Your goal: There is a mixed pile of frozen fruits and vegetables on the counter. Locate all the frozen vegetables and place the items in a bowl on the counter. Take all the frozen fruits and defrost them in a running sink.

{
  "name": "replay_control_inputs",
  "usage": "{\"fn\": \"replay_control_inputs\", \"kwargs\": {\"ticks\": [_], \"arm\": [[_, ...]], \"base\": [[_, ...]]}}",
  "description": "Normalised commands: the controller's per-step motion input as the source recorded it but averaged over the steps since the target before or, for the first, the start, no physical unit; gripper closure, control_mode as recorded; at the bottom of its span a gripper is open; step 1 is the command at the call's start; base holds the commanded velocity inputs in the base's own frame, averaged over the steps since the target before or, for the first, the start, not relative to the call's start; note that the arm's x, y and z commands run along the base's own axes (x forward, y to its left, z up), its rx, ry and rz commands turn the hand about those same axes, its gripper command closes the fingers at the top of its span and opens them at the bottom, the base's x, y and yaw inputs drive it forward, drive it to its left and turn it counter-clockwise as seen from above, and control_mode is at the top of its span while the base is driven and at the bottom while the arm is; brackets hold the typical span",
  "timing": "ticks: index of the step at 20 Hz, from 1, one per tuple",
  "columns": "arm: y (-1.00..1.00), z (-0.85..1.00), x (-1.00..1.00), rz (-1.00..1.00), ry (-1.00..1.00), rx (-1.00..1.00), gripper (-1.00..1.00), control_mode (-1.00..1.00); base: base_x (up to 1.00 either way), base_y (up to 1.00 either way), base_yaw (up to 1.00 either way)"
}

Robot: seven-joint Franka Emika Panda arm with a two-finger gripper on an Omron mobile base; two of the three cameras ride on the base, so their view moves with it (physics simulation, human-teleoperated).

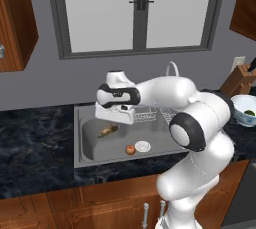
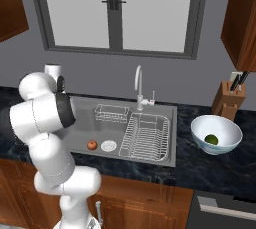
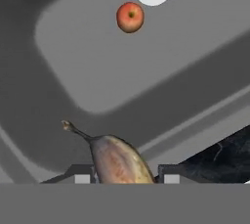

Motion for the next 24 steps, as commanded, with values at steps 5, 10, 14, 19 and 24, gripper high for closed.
{"fn": "replay_control_inputs", "kwargs": {"ticks": [5,10,14,19,24], "arm": [[-0.38,-0.17,0.70,-0.09,-0.03,-0.06,1.00,-1.00],[-0.24,-0.58,0.93,-0.14,-0.09,-0.17,1.00,-1.00],[-0.12,-0.53,0.58,-0.15,-0.12,-0.14,1.00,-1.00],[0.00,-0.58,0.00,-0.13,-0.06,0.00,1.00,-1.00],[0.00,-0.51,0.04,-0.16,0.01,0.00,1.00,-1.00]], "base": [[0.00,0.00,0.00],[0.00,0.00,0.00],[0.00,0.00,0.00],[0.00,0.00,0.00],[0.00,0.00,0.00]]}}
